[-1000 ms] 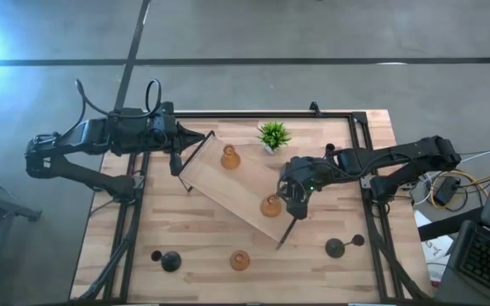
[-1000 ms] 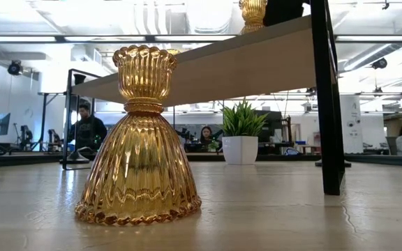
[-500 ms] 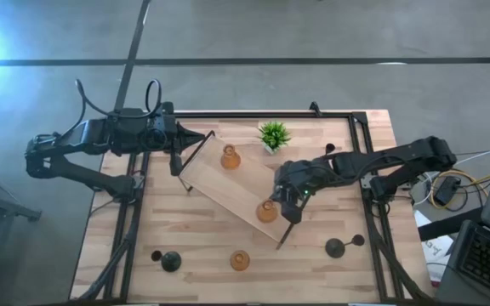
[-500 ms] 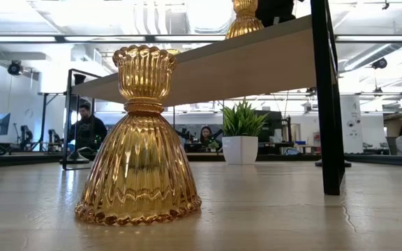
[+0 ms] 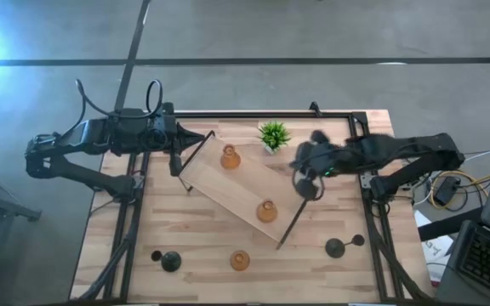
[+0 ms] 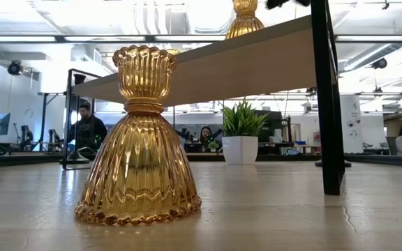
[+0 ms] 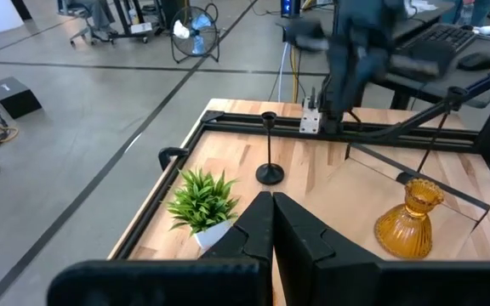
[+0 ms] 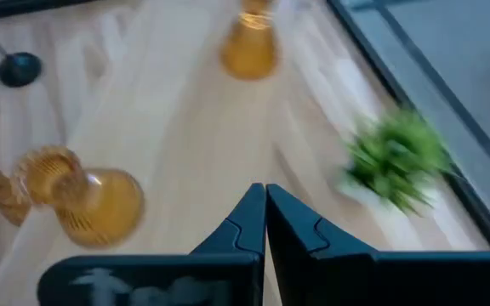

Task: Pick & Place candle stick holders
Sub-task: Put the orange candle holder on the shelf

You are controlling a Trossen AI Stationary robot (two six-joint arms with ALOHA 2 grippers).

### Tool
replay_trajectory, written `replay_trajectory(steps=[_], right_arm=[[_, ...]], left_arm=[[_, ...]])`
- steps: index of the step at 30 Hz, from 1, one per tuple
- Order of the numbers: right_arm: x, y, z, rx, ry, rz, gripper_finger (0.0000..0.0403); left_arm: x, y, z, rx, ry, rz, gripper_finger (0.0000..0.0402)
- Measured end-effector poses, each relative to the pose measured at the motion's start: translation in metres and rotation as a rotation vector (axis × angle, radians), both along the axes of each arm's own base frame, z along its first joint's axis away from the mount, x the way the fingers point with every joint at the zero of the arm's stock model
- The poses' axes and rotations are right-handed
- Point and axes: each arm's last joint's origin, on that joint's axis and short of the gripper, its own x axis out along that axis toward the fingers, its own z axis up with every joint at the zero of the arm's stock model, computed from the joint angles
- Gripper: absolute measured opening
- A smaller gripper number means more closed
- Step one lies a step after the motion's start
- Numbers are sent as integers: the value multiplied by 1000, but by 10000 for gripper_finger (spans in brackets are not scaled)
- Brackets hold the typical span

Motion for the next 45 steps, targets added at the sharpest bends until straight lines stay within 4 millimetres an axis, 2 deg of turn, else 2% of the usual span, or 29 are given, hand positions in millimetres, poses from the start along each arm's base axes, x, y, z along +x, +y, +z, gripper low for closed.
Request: replay_trajectory(steps=[3, 7, 11, 14, 20, 26, 31, 39, 45], right_arm=[[-24, -3, 24, 32, 18, -52, 8], [-49, 6, 51, 44, -14, -39, 8], [-66, 22, 76, 17, -110, -3, 8], [-73, 36, 86, -35, -167, 25, 8], [-88, 60, 81, -11, -179, 20, 8], [-105, 67, 66, 20, -148, -90, 8], [-113, 62, 59, 13, -162, -114, 8], [-135, 41, 55, -4, -213, -136, 8], [-159, 19, 53, 24, -247, -131, 8]], left_arm=[[-1, -1, -1, -21, 4, -16, 9], [-2, -1, -2, -28, 14, -16, 9], [-2, -1, -1, -28, 13, -16, 9], [-2, -2, -2, -39, 20, -49, 9], [-2, -7, -2, -90, 19, -198, 10], [13, -24, -14, -171, 115, -371, 10], [34, -50, -29, -215, 228, -460, 10], [60, -95, -35, -195, 310, -570, 14], [90, -121, -43, -199, 381, -601, 65]])
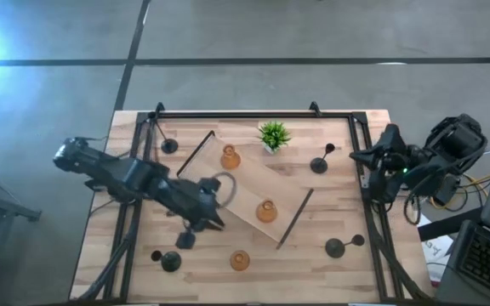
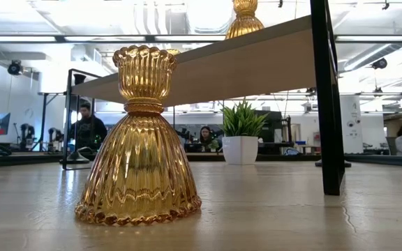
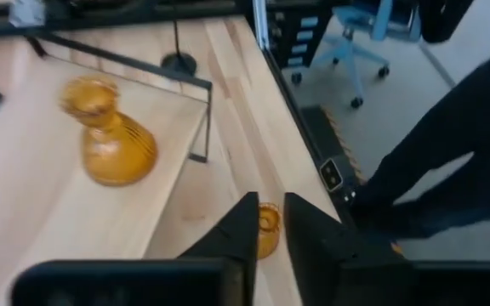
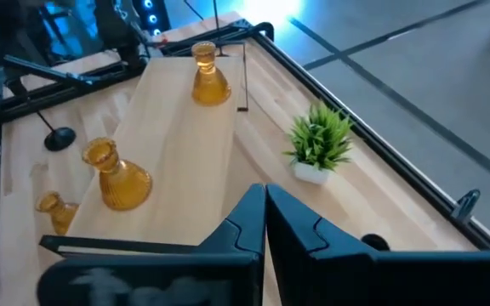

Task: Pick & Place candle stick holders
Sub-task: Put the orange candle holder on the shelf

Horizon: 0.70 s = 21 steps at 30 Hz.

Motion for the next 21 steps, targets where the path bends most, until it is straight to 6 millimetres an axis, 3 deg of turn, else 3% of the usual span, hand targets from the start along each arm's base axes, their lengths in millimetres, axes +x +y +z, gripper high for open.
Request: replay_trajectory(steps=[13, 21], right_arm=[[-43, -38, 6, 42, -95, 45, 8], [-55, -50, 7, 21, -125, 56, 8]], left_arm=[[50, -27, -37, 20, 213, 4, 210], [66, -40, -67, -18, 332, -77, 229]])
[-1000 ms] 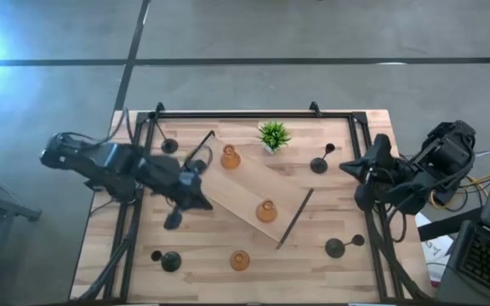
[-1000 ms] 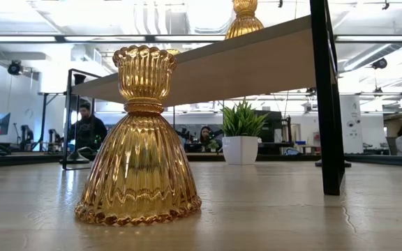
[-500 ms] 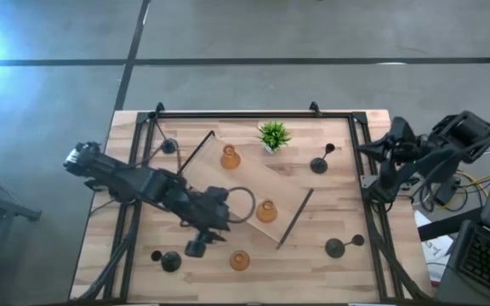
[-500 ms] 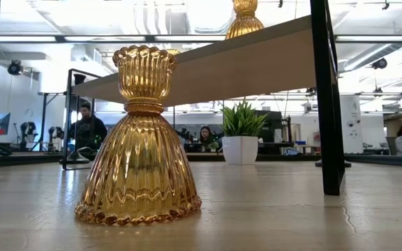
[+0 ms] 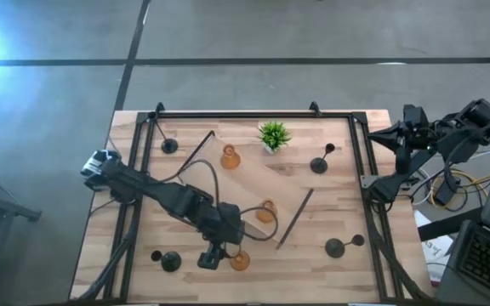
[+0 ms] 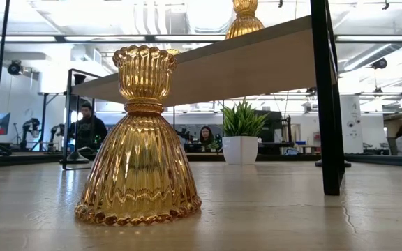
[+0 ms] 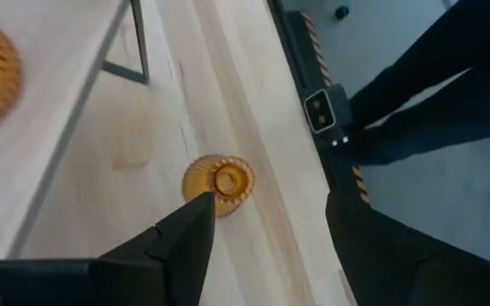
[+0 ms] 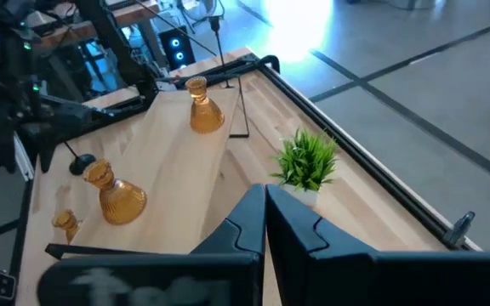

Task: Pick & Place candle stick holders
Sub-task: Put the orange candle holder on the shelf

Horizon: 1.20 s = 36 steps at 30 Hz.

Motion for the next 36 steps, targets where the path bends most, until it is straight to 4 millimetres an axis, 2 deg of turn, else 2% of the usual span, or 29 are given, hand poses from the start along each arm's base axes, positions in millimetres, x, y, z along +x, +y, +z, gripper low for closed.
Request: replay_trajectory(steps=[6, 18, 24, 31, 36], right_arm=[[-3, -3, 0, -8, -8, 1, 8], [-4, -4, 0, -46, -9, 2, 8], [-4, -5, 1, -68, -21, -18, 8], [-4, -5, 1, -69, -22, -20, 8], [-4, -5, 1, -69, -22, -20, 8]], left_arm=[[3, -12, -13, 29, 24, -37, 227], [0, -44, -45, 245, 3, -121, 226], [2, -57, -63, 341, -49, -267, 226], [9, -64, -78, 393, -154, -402, 226], [7, -63, -91, 414, -151, -440, 226]])
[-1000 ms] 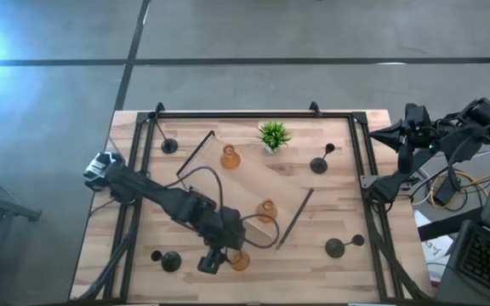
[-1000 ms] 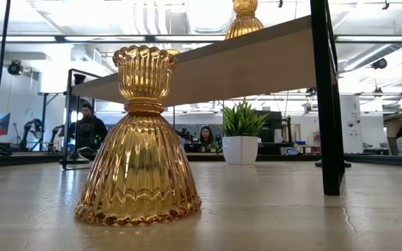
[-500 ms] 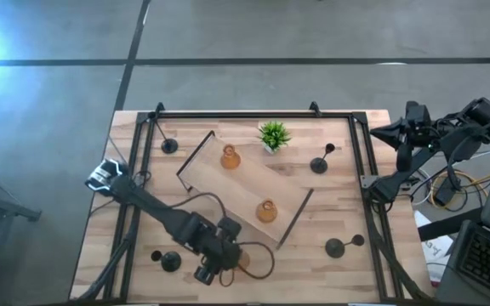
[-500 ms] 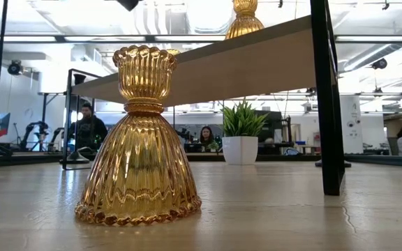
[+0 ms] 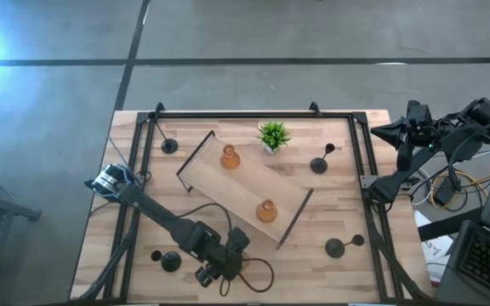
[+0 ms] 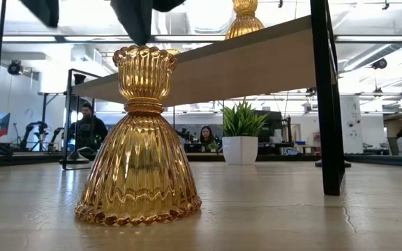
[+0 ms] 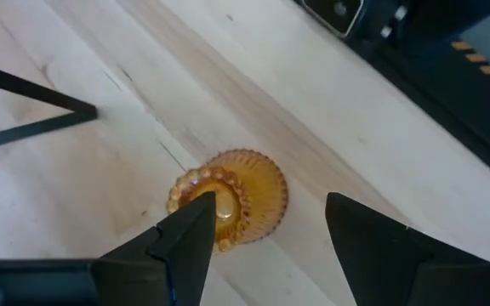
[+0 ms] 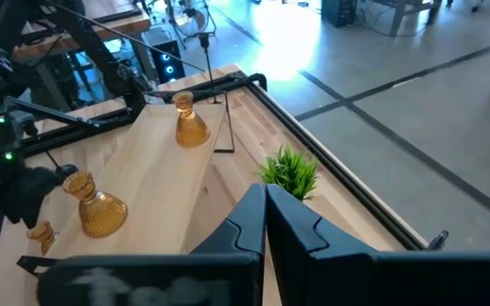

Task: Pick & Place candle stick holders
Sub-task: Put the orange candle holder on the shelf

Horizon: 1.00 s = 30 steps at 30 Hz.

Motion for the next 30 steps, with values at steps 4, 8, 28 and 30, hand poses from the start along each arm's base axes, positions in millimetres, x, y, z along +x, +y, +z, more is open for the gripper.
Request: replay_trajectory(steps=[4, 8, 28, 30], right_arm=[[0, 0, 0, -1, -1, -2, 8], [0, 0, 0, -7, -6, -9, 8], [-1, -1, 0, -12, -9, -11, 8], [-1, -1, 0, -8, -11, -12, 8]], left_arm=[[-2, 0, -9, 15, 6, -22, 226], [-2, 1, -16, 13, -6, -27, 226], [5, 2, -39, 21, -62, 12, 79], [8, 1, -47, 25, -50, 17, 64]])
